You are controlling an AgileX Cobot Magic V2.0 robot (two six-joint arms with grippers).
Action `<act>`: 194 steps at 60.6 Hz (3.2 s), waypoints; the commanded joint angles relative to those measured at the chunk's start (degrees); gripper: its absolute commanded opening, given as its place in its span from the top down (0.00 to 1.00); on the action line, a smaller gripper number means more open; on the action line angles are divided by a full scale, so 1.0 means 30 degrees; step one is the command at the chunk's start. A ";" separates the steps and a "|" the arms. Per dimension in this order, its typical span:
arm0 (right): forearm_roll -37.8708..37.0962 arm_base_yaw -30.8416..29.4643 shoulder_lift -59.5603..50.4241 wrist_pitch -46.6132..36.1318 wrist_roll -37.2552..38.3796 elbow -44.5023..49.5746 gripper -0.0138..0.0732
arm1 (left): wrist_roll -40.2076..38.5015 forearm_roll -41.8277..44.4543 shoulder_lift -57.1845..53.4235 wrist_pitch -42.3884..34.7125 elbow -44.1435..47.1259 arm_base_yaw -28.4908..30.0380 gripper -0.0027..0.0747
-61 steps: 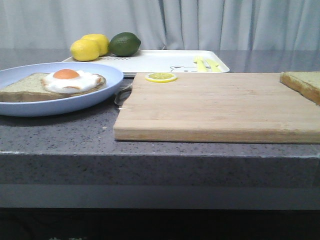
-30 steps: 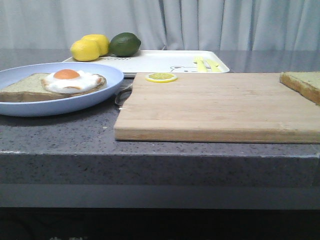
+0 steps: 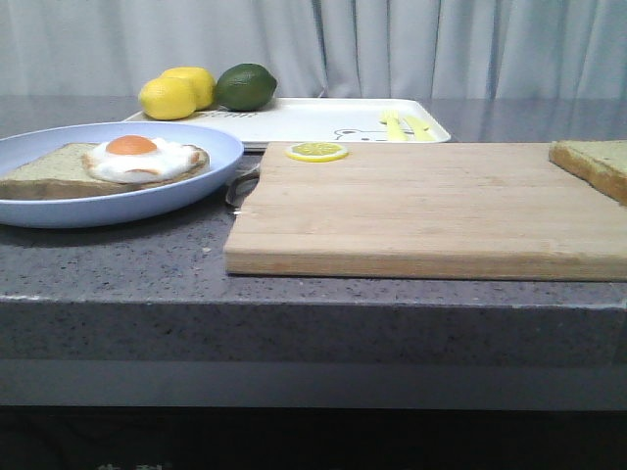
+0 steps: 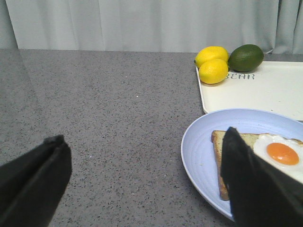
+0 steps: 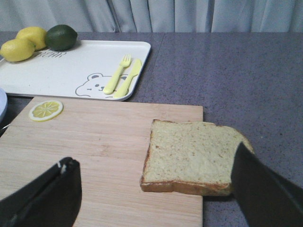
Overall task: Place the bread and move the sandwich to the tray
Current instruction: 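Lower the right gripper and grasp the bread slice at its edge, then lift the bread slice with the right gripper toward the blue plate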
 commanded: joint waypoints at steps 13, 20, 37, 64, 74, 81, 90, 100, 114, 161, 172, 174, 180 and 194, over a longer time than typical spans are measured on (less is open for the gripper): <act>-0.3544 -0.2351 0.6597 0.3658 0.3408 -0.5707 0.09 | 0.0036 0.0063 0.0190 -0.1406 -0.0719 -0.0125 0.30; -0.5090 -0.3916 0.9511 0.4640 0.4803 -0.7478 0.09 | 0.0036 0.0063 0.0190 -0.1406 -0.0719 -0.0125 0.30; -0.4381 -0.6043 1.5229 0.7032 0.3728 -1.0671 0.09 | 0.0036 0.0063 0.0190 -0.1406 -0.0719 -0.0125 0.30; 0.5845 -0.8900 2.1875 1.4500 -0.5375 -1.6299 0.09 | 0.0036 0.0063 0.0190 -0.1406 -0.0719 -0.0125 0.30; 0.5816 -0.8900 2.3154 1.4404 -0.6062 -1.6468 0.09 | 0.0036 0.0063 0.0190 -0.1444 -0.0719 -0.0125 0.30; 0.5921 -0.8855 2.3691 1.4465 -0.6233 -1.6468 0.09 | 0.0036 0.0063 0.0190 -0.1454 -0.0719 -0.0125 0.30; 0.5939 -0.8855 2.3833 1.4448 -0.6323 -1.6456 0.09 | 0.0036 0.0063 0.0190 -0.1454 -0.0719 -0.0125 0.30; 0.6109 -0.8855 2.3850 1.4066 -0.6340 -1.6432 0.09 | 0.0036 0.0028 0.0190 -0.1454 -0.0719 -0.0125 0.30; 0.7067 -0.8855 2.3871 1.3945 -0.6505 -1.6432 0.09 | 0.0036 0.0028 0.0190 -0.1526 -0.0719 -0.0125 0.30; 0.7543 -0.8798 2.4352 1.5346 -0.6505 -1.6432 0.58 | 0.0036 0.0028 0.0190 -0.1526 -0.0719 -0.0125 0.30; 0.7619 -0.8819 2.4223 1.6196 -0.6464 -1.6432 0.91 | 0.0036 0.0028 0.0190 -0.1526 -0.0719 -0.0125 0.30; 0.7763 -0.8819 2.4083 1.6234 -0.6376 -1.6432 0.91 | 0.0036 0.0028 0.0190 -0.1526 -0.0719 -0.0125 0.30; 0.8992 -0.8819 2.3316 1.6161 -0.6153 -1.6432 0.91 | 0.0036 0.0028 0.0190 -0.1526 -0.0719 -0.0125 0.30; 1.3825 -0.8599 2.1082 1.6351 -0.6153 -1.6713 0.91 | 0.0036 0.0028 0.0190 -0.1526 -0.0719 -0.0125 0.30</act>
